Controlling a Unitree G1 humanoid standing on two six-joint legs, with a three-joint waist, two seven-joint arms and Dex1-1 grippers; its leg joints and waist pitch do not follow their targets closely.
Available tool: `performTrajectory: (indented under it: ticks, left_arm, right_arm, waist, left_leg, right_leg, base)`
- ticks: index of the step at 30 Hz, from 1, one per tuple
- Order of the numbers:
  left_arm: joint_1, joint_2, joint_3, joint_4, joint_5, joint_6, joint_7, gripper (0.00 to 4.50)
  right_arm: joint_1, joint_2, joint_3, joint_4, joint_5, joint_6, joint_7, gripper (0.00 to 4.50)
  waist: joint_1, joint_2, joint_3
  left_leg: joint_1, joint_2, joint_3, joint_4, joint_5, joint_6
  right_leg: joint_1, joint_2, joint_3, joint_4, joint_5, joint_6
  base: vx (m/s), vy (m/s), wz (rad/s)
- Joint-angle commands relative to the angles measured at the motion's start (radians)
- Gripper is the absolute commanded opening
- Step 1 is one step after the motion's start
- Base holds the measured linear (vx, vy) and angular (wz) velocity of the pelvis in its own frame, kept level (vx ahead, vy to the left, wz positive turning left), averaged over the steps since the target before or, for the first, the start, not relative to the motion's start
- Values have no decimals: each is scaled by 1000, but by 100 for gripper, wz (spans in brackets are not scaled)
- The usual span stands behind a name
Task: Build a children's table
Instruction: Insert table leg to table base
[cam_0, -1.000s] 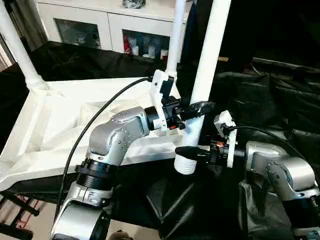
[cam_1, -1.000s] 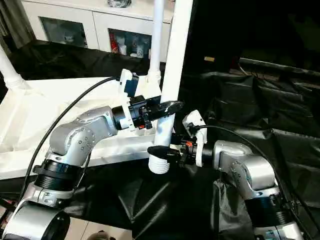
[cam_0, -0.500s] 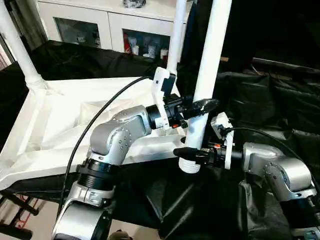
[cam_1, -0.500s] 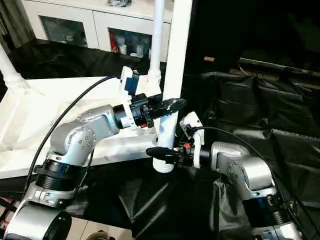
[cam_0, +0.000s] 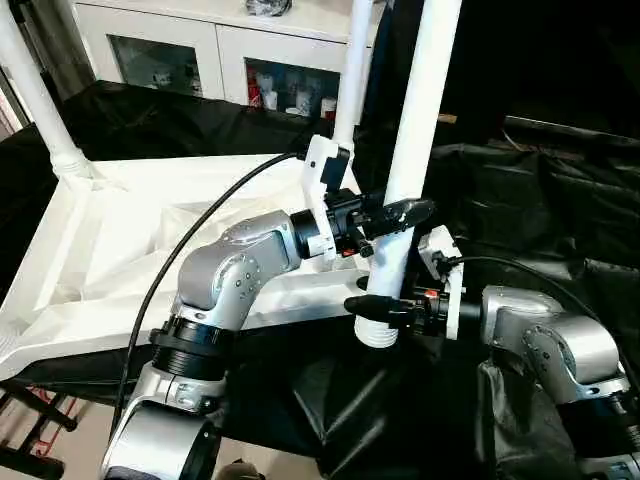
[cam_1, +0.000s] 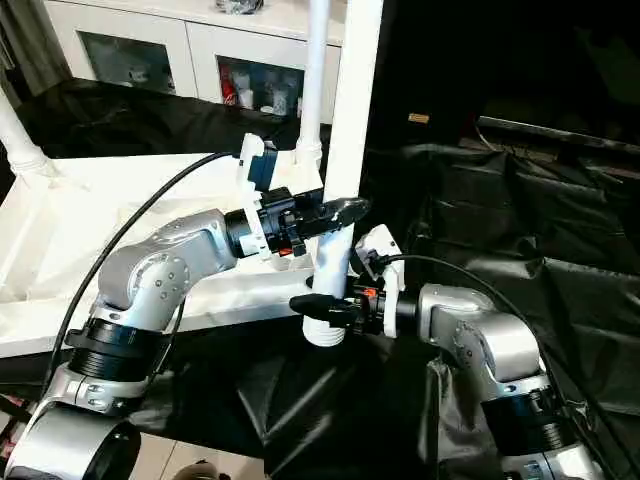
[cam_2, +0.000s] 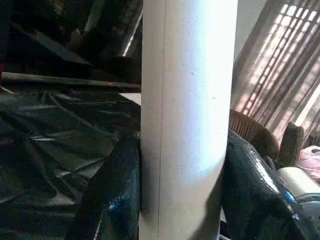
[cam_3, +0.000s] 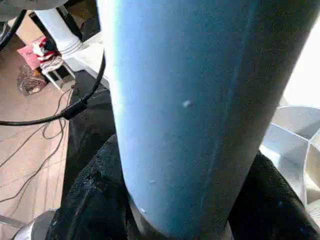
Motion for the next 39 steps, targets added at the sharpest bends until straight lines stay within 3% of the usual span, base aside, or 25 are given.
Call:
performTrajectory:
  ticks: [1, 3, 4, 8, 10, 12, 13, 16, 20, 23, 25, 28, 30, 31, 34, 35, 37, 39]
  left_arm:
    - [-18, -3, -19, -25, 1, 4, -16, 184]
    - [-17, -4, -23, -20, 28, -18, 10, 184]
    - [-19, -9, -12, -16, 16, -8, 13, 240]
    - [-26, -22, 18, -11, -20, -4, 8, 257]
    - [-36, -78, 81, 16, -13, -160, 51, 291]
    - [-43, -99, 107, 19, -20, -202, 73, 298]
    - [-62, -143, 168, 25, -55, -241, 135, 298]
    - [-100, -190, 268, 56, -129, -298, 195, 299]
    - [-104, -172, 279, 74, -108, -313, 216, 299]
    - [-72, -69, 152, 113, 74, -325, 165, 299]
    - [-27, 53, -24, 136, 242, -345, 63, 299]
    - [8, 146, -154, 164, 346, -357, -6, 299]
    - [18, 181, -204, 191, 368, -357, -47, 299]
    - [30, 205, -241, 203, 364, -356, -136, 299]
    - [30, 219, -269, 233, 380, -350, -170, 299]
    - [26, 223, -278, 249, 392, -351, -176, 299]
    - [10, 232, -302, 305, 431, -352, -190, 299]
    - [8, 234, -307, 316, 439, -355, -193, 299]
  right_arm:
    - [-12, -4, -8, 8, -7, -2, -15, 204]
    - [-9, -3, -9, 8, -8, -6, -17, 204]
    - [-9, -2, -8, 8, -8, -7, -18, 204]
    - [-9, 5, -11, 10, -9, -12, -22, 203]
    - [-5, 26, -28, 7, -2, -23, -40, 202]
    - [-5, 34, -36, 6, 0, -30, -49, 201]
    - [-3, 54, -56, 8, 6, -43, -74, 201]
    - [-2, 103, -98, 23, 11, -75, -143, 201]
    - [-6, 134, -123, 37, -2, -109, -203, 201]
    - [-19, 153, -159, 80, -50, -167, -299, 201]
    - [-23, 147, -171, 118, -97, -211, -352, 200]
    - [-22, 137, -179, 140, -125, -235, -379, 200]
    - [-18, 125, -176, 139, -141, -242, -385, 200]
    - [-13, 114, -167, 138, -154, -255, -386, 200]
    - [-11, 115, -167, 136, -156, -260, -390, 200]
    - [-12, 117, -168, 138, -159, -264, -393, 200]
    - [-15, 121, -170, 145, -163, -274, -400, 200]
    - [-15, 122, -170, 145, -164, -275, -401, 200]
  waist:
    - [0, -9, -72]
    - [1, -10, -72]
    - [1, -10, -72]
    - [0, -10, -71]
    - [0, -9, -70]
    - [1, -11, -73]
    - [1, -15, -72]
    - [2, -12, -72]
    - [-2, -3, -72]
    - [-3, 3, -75]
    - [-8, 6, -75]
    - [-9, 9, -75]
    - [-9, 10, -76]
    - [-9, 10, -76]
    - [-14, 11, -71]
    - [-14, 11, -72]
    - [-18, 22, -71]
    - [-22, 17, -70]
  left_leg:
    - [1, 23, -1, -61, -91, 19]
    - [0, 22, -1, -61, -90, 20]
    - [0, 22, 0, -61, -90, 19]
    - [0, 22, 0, -61, -92, 19]
    - [-1, 22, -1, -61, -105, 19]
    - [-1, 22, -1, -60, -99, 20]
    - [-3, 22, -1, -59, -98, 19]
    - [-3, 19, 0, -58, -105, 21]
    - [0, 19, -2, -61, -104, 18]
    - [5, 23, -5, -65, -104, 3]
    - [9, 22, -4, -66, -93, -11]
    - [10, 21, -4, -68, -94, -25]
    - [10, 20, -4, -69, -102, -29]
    - [10, 20, -3, -69, -106, -29]
    - [8, 21, -2, -71, -145, -30]
    - [9, 21, -2, -71, -153, -30]
    - [9, 19, -3, -72, -178, -32]
    - [8, 19, -4, -73, -188, -30]
  right_leg:
    - [64, -58, 50, -64, -165, -146]
    - [65, -57, 50, -64, -162, -146]
    - [66, -58, 50, -64, -161, -146]
    - [65, -58, 50, -64, -166, -150]
    - [66, -59, 49, -71, -179, -150]
    - [67, -60, 50, -69, -167, -148]
    - [69, -60, 50, -67, -157, -150]
    - [67, -61, 48, -68, -167, -154]
    - [62, -56, 48, -70, -177, -132]
    - [60, -54, 48, -69, -174, -104]
    - [56, -51, 50, -65, -153, -89]
    - [58, -52, 52, -59, -121, -98]
    - [60, -53, 52, -58, -115, -107]
    - [61, -56, 53, -58, -107, -124]
    - [61, -58, 53, -58, -123, -150]
    - [62, -59, 53, -59, -131, -152]
    - [62, -59, 52, -64, -165, -148]
    - [64, -59, 52, -68, -191, -137]
  base:
    - [0, 0, 0]
    - [0, 0, 0]
    - [0, 0, 0]
    - [0, 0, 0]
    - [0, 0, 0]
    - [0, 0, 0]
    - [0, 0, 0]
    - [0, 0, 0]
    - [0, 0, 0]
    - [0, 0, 0]
    - [0, 0, 0]
    - [0, 0, 0]
    - [0, 0, 0]
    - [0, 0, 0]
    - [0, 0, 0]
    - [0, 0, 0]
    - [0, 0, 0]
    - [0, 0, 0]
